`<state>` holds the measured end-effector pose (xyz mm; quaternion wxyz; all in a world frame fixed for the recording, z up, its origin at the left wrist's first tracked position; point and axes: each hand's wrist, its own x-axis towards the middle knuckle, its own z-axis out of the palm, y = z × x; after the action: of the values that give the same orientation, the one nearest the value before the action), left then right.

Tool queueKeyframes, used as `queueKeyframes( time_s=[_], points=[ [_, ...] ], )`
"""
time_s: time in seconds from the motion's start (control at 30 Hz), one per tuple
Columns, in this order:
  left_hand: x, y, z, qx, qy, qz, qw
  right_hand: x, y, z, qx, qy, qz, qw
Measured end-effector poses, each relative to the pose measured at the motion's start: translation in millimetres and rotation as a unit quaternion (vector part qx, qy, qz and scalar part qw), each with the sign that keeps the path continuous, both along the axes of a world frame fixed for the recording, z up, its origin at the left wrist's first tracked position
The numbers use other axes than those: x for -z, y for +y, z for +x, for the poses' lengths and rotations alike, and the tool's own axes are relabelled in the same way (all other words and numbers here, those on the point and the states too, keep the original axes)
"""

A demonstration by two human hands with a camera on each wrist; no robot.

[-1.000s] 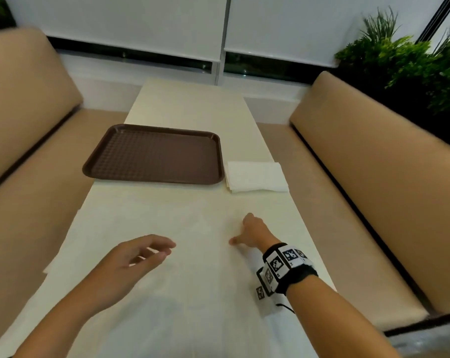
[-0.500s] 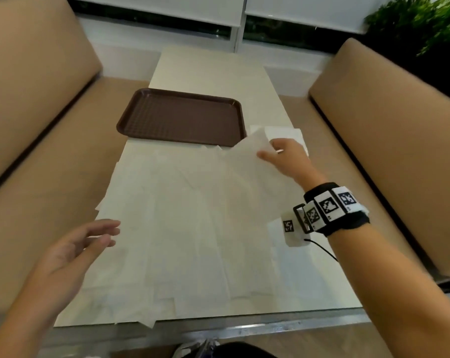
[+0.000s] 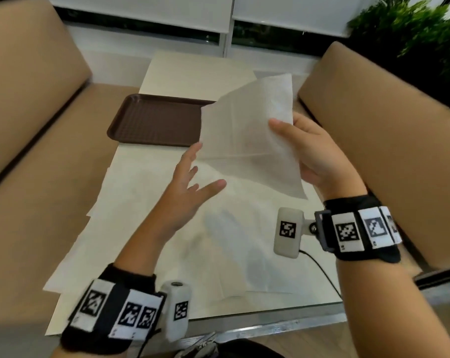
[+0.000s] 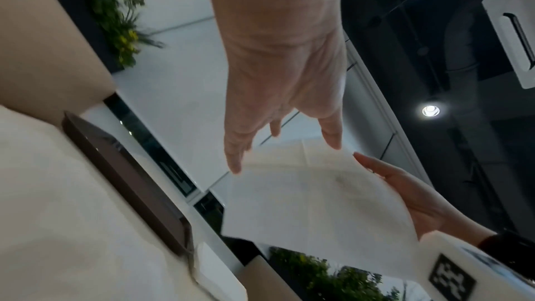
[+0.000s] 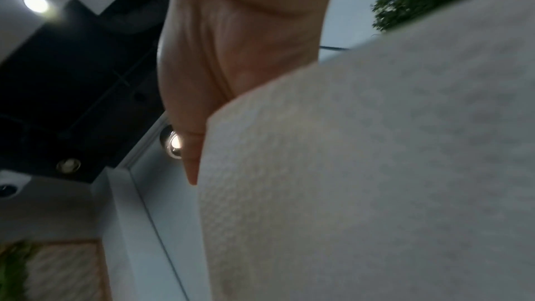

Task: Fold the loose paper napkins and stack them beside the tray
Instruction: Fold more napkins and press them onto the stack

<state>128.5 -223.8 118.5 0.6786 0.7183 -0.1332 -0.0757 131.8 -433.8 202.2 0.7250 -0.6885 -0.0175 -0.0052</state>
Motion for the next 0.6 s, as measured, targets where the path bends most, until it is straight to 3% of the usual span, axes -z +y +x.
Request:
queueKeyframes(
  time_s=[0.13,0.23,0.33,0.6],
  points=[
    [5.1,-3.8,11.9,-0.020,-0.068,0.056,0.996,10.8,-0.2,-11.7,0.026,0.019,0.083,0.996],
    [9.8,6.3,21.1,0.000,-0.013,-0.069,0.998,21.1,-6.7,-13.0,0.039,0.030,0.086,0.995],
    [9.5,6.2,23.6,-0.033,-0.005,-0.102,0.994,35.0,-11.6,-9.9,0.068,0.038,0.043,0.996],
    [3.8,3.7,35.4,-0.147,-0.116,0.036,0.982,49.6,-27.6,-9.3,0.078,-0.025,-0.136,0.987]
  ],
)
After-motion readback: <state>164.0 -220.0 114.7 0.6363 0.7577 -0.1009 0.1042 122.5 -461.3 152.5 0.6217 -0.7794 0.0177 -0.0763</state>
